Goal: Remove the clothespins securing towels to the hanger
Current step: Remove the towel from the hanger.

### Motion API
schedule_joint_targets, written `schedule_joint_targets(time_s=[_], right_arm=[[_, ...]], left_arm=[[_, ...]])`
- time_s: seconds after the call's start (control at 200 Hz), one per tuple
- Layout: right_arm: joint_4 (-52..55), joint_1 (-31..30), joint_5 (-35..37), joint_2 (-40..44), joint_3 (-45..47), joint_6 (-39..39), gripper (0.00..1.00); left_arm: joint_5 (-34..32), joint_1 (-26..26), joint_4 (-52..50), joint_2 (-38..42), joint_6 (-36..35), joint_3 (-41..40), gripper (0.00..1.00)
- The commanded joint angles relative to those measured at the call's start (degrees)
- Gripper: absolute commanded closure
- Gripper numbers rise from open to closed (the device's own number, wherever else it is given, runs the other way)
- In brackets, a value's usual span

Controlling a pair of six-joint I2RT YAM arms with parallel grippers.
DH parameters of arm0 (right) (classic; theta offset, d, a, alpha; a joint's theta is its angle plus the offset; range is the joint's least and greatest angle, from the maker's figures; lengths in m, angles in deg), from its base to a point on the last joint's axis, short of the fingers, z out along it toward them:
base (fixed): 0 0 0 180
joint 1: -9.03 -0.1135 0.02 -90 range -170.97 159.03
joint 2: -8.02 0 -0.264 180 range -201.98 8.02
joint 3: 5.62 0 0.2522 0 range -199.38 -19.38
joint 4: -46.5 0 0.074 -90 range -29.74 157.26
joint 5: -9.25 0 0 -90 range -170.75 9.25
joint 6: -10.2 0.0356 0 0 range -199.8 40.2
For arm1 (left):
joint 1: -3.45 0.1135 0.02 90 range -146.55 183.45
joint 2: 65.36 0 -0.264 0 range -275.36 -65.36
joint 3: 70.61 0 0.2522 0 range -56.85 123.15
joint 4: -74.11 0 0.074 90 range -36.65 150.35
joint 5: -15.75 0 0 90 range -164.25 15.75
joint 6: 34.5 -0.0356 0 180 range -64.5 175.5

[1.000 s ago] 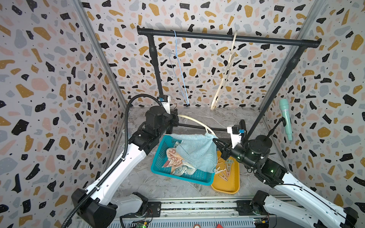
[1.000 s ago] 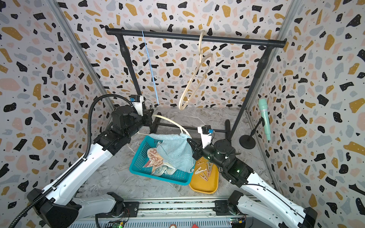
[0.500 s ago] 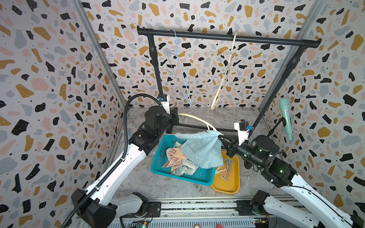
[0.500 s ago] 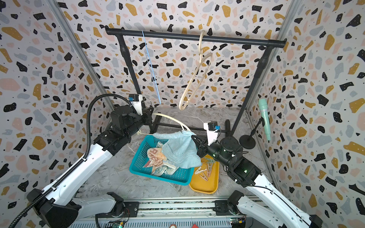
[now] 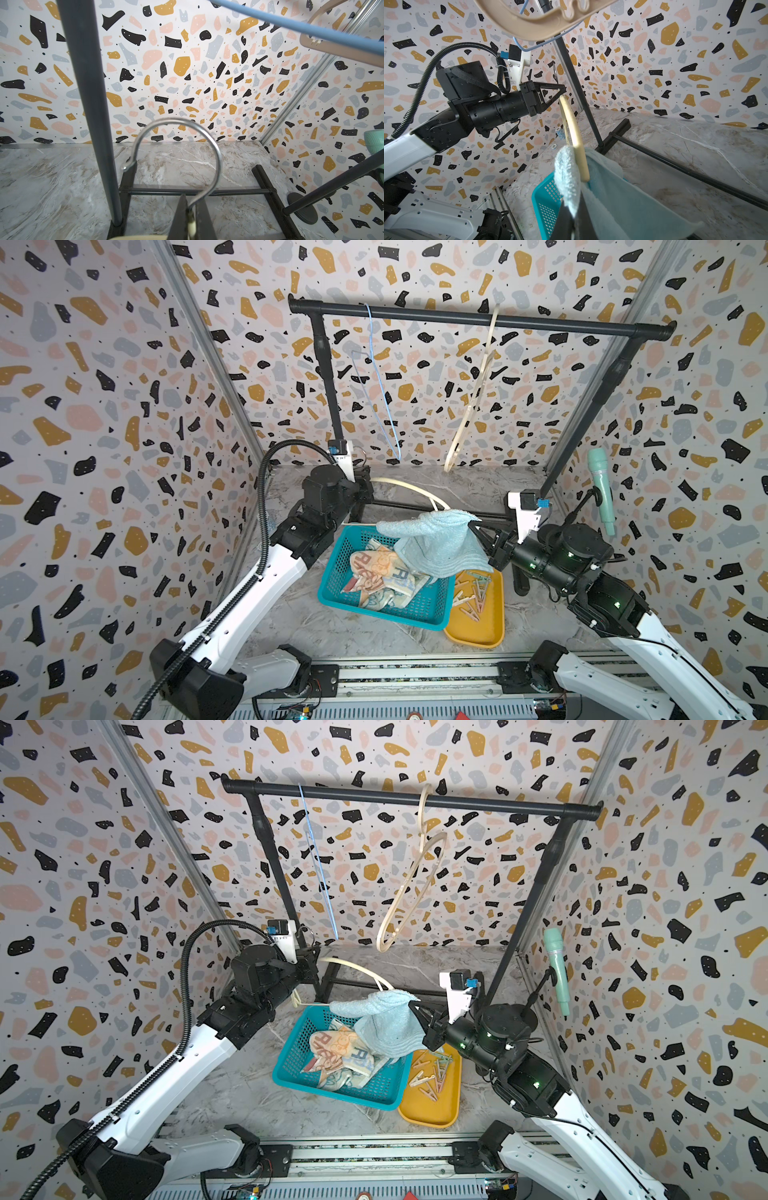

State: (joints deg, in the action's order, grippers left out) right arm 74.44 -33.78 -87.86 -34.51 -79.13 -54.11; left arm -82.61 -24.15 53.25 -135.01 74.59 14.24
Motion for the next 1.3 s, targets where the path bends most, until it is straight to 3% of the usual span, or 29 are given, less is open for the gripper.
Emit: schedule_joint_targets(time_s=[0.0,0.501,0.701,0.916,1.297], right_arm=[[-5.9,0.8,2.0,4.9,-7.0,0.2,1.0],[1.4,0.6,6.9,6.0,-16.7,-3.3,1.0],[1.6,0.4,5.5,3.0,-18.9,-4.3,1.0],[2.0,0.4,3.9,-2.0,-22.5,-6.7,1.0],[-0.7,0.5,-3.9,-11.1,-28.8,-9.3,1.0]], left_arm=[[-9.6,3.7,-2.7,0.0,-6.8,-2.1,1.0],[-9.9,5.1,-2.4,0.7,-6.6,-2.7,1.0],[-8.8,5.2,-2.5,1.4,-6.5,-2.1,1.0],[-3.4,5.3,-0.6,3.5,-6.2,-1.8,1.0],[0.5,5.2,-5.1,6.0,-5.6,5.8,1.0]])
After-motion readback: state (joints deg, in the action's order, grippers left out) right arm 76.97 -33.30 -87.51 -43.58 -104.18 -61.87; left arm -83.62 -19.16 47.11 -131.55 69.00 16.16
